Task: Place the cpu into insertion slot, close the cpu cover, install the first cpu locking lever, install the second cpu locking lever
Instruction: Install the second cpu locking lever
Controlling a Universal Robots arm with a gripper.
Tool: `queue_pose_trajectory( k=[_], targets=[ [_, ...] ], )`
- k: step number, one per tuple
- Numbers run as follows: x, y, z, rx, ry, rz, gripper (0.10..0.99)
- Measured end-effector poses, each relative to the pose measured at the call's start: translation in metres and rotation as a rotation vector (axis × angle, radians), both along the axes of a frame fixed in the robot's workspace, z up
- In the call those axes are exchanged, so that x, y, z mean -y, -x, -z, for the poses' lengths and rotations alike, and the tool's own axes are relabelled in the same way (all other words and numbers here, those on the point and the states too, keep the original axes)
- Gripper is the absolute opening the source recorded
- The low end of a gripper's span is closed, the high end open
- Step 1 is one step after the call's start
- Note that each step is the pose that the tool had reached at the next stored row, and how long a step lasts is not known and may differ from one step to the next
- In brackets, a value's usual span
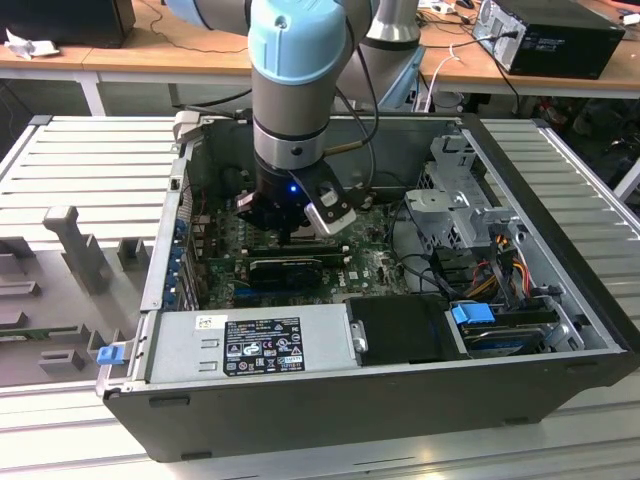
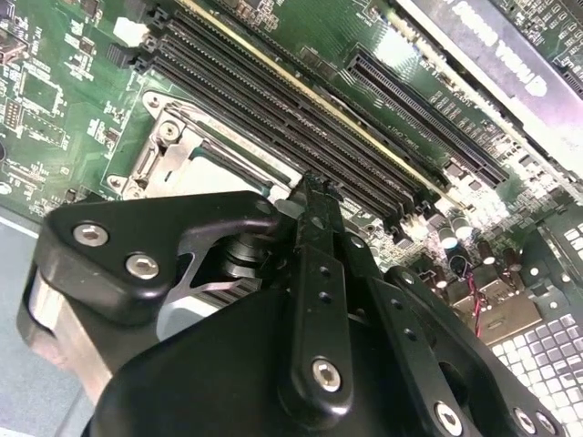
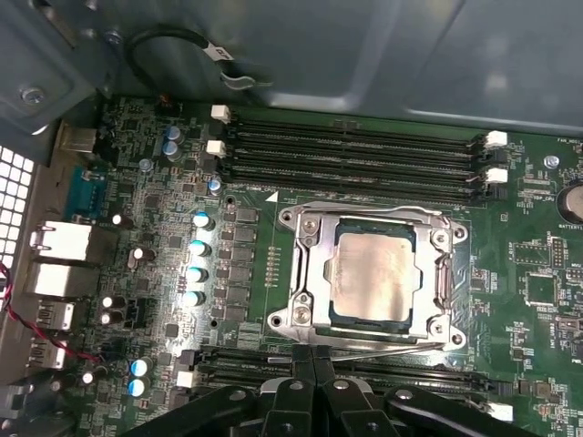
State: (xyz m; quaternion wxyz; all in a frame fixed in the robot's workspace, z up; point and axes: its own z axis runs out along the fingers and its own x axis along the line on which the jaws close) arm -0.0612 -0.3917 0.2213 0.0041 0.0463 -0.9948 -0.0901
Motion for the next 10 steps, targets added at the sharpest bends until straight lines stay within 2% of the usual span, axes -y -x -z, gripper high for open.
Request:
queue_pose_trajectory(
  k=[10],
  targets=[
    [0.0000,0.0016,0.0012,0.0000,0.000,0.000,0.106]
  ],
)
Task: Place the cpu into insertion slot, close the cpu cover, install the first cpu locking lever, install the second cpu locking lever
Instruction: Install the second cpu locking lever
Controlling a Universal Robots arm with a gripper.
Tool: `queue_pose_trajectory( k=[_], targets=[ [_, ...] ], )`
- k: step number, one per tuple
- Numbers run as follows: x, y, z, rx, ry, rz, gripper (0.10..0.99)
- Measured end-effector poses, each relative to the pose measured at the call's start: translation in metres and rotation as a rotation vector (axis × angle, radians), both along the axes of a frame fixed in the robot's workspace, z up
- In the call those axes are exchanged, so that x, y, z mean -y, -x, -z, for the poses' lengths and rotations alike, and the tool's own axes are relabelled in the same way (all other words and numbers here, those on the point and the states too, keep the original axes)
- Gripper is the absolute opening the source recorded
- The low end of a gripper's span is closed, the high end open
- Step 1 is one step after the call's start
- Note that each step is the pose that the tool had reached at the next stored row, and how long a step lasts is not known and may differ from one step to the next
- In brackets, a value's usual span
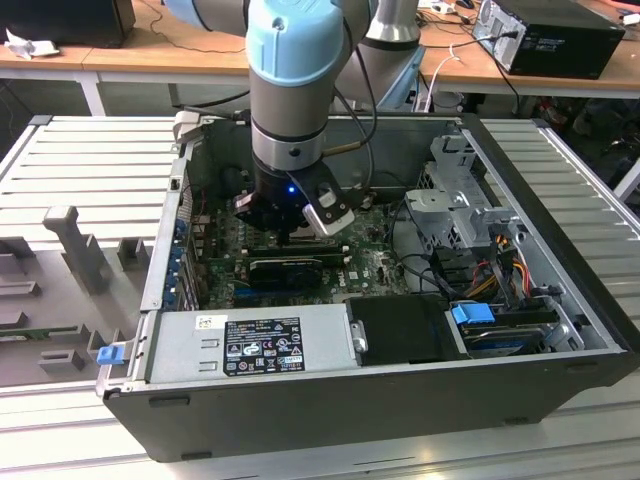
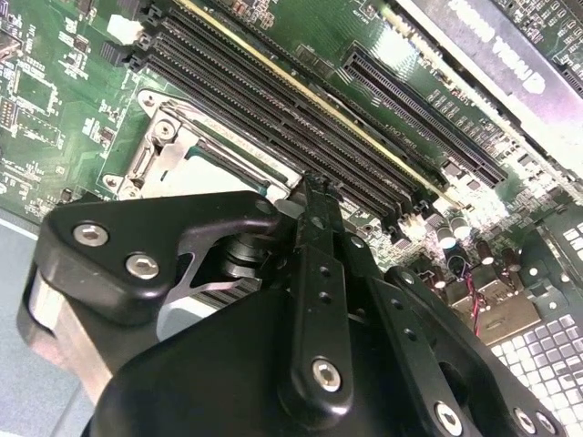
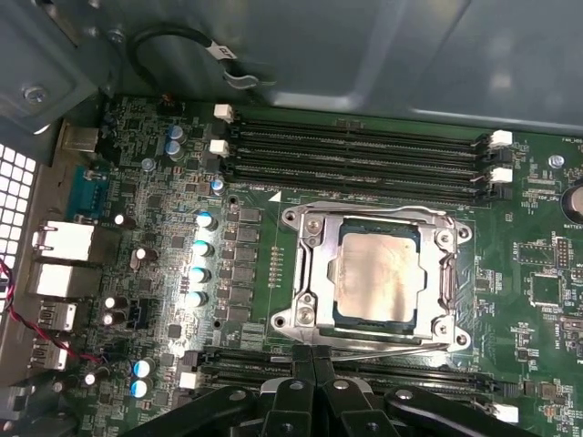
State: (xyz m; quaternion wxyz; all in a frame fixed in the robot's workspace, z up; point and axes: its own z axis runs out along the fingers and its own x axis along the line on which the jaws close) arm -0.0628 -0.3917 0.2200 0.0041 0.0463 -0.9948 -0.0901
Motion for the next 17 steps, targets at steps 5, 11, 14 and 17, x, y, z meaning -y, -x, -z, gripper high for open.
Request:
queue_pose_trajectory(
  k=[5,11,14,17],
  targets=[
    [0.0008,0.0034,0.0004,0.0001,0.000,0.000,0.106],
    [0.0042,0.0082,0.0028,0.0000,-0.038,0.000,0.106],
    [0.0047,0.0095,0.0066,0.0002,-0.051,0.000,0.106],
    [0.0048,0.0098,0.0113,0.0001,-0.058,0.000,0.106]
  ],
)
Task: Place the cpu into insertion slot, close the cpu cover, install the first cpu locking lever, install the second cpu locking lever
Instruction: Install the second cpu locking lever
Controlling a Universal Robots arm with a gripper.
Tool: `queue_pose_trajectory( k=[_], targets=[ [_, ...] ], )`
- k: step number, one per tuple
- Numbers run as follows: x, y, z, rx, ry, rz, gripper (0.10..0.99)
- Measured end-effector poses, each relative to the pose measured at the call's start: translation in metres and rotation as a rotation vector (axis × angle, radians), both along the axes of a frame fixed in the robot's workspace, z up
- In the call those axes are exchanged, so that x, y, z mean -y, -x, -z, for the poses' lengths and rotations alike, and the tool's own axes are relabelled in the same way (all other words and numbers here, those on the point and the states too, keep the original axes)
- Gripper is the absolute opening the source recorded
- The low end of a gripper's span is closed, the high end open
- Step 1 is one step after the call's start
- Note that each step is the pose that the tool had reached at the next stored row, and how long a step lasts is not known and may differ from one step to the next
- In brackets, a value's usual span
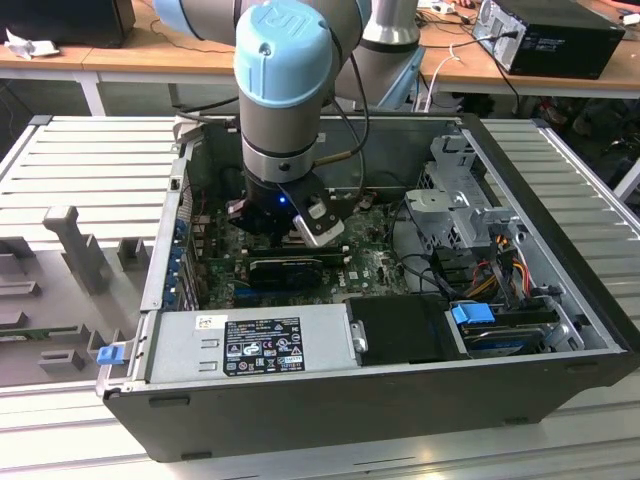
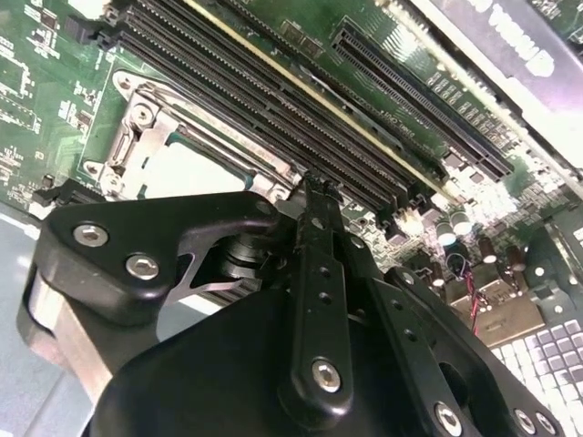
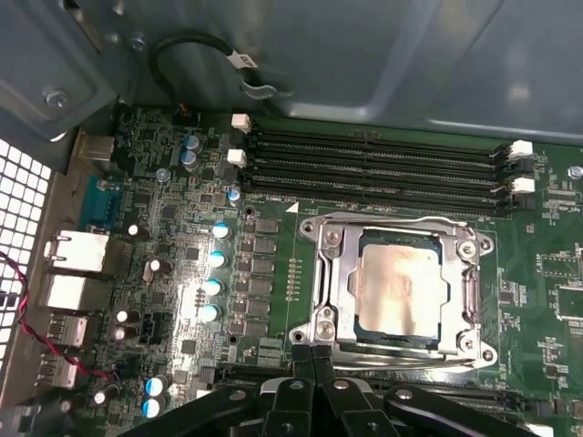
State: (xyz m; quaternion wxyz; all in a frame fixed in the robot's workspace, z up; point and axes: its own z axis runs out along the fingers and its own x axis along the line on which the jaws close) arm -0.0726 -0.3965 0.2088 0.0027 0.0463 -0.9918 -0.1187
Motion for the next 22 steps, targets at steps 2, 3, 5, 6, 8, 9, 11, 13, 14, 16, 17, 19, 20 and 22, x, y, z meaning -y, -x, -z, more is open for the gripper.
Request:
queue_pose_trajectory(
  k=[2,3,5,6,8,9,11,13,14,16,17,19,20,22],
  targets=[
    [0.0001,0.0003,0.0021,-0.0001,-0.004,0.000,0.106],
    [0.0001,0.0006,0.0026,-0.0001,-0.007,0.000,0.106],
    [0.0000,0.0006,0.0044,0.0001,-0.013,0.000,0.106],
    [0.0000,0.0007,0.0056,-0.0001,-0.015,0.000,0.106],
    [-0.0013,0.0006,0.0086,-0.0001,-0.027,0.000,0.106],
    [-0.0035,0.0006,0.0095,0.0000,-0.032,0.000,0.106],
    [-0.0045,0.0031,0.0119,0.0000,-0.042,0.000,0.106],
    [-0.0045,0.0037,0.0052,-0.0001,-0.047,0.000,0.106],
    [-0.0045,0.0036,0.0023,-0.0001,-0.047,0.000,0.106],
    [-0.0045,0.0036,-0.0031,-0.0001,-0.047,0.000,0.106],
    [-0.0045,0.0036,-0.0053,-0.0001,-0.047,0.000,0.106],
    [-0.0046,0.0036,-0.0116,-0.0004,-0.047,0.000,0.106],
    [-0.0046,0.0036,-0.0148,-0.0004,-0.047,0.000,0.106],
    [-0.0045,0.0036,-0.0249,-0.0004,-0.047,0.000,0.106]
  ],
)
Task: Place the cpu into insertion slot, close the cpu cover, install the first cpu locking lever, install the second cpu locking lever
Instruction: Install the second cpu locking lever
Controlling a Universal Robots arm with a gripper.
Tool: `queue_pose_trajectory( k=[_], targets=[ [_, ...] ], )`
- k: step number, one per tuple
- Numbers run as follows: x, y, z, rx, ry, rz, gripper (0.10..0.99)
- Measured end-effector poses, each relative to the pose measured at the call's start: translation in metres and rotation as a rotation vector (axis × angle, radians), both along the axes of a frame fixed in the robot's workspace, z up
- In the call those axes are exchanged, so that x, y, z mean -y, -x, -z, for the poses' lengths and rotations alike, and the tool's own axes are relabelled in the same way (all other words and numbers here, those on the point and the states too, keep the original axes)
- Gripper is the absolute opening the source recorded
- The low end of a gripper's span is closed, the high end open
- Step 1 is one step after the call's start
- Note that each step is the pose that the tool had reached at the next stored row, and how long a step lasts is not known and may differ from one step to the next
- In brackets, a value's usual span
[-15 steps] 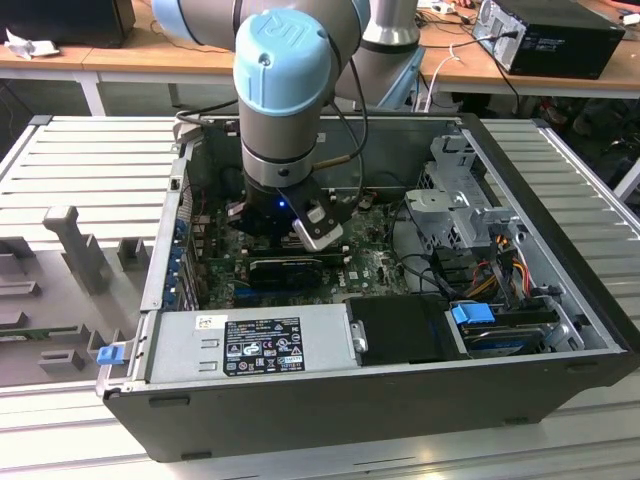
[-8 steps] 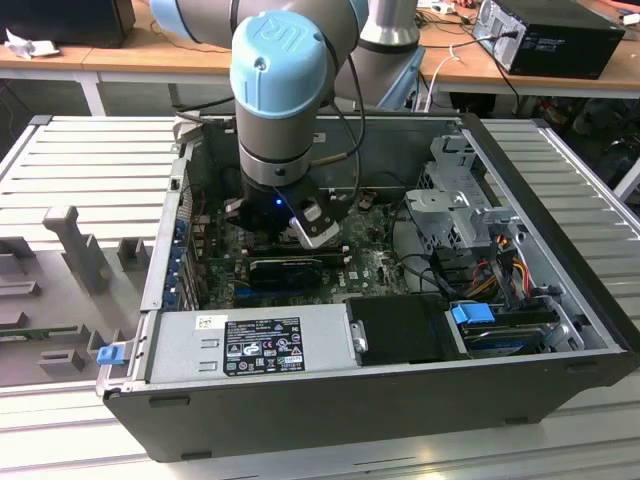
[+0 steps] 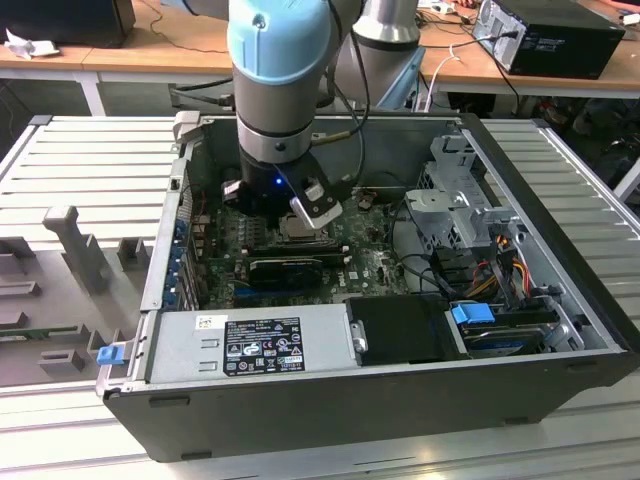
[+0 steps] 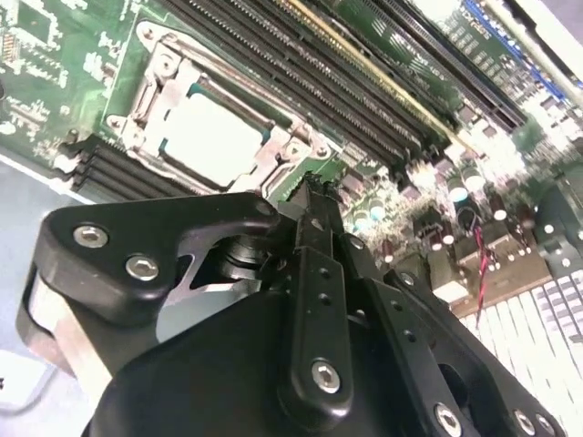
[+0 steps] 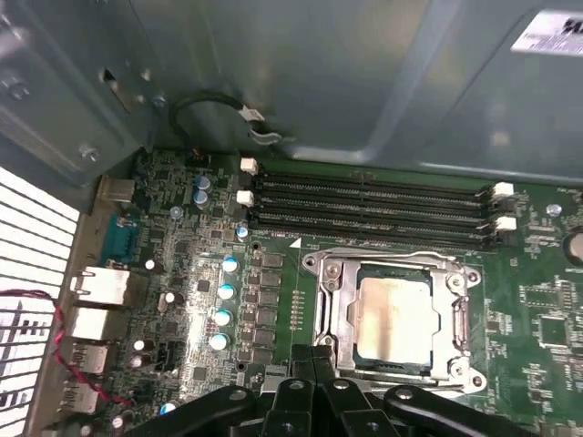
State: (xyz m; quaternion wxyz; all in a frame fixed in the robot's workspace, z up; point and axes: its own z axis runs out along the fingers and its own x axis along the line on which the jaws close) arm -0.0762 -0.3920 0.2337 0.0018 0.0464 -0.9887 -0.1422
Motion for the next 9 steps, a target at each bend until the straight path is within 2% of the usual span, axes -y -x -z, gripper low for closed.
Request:
queue_pose_trajectory(
  k=[3,5,7,9],
  targets=[
    [0.0000,0.0000,-0.0107,0.0000,-0.001,0.000,0.106],
    [0.0000,0.0000,-0.0205,-0.0001,-0.001,0.000,0.106],
    [0.0000,0.0000,-0.0241,-0.0002,-0.001,0.000,0.106],
    [0.0000,0.0000,-0.0240,0.0000,-0.001,0.000,0.106]
  ],
)
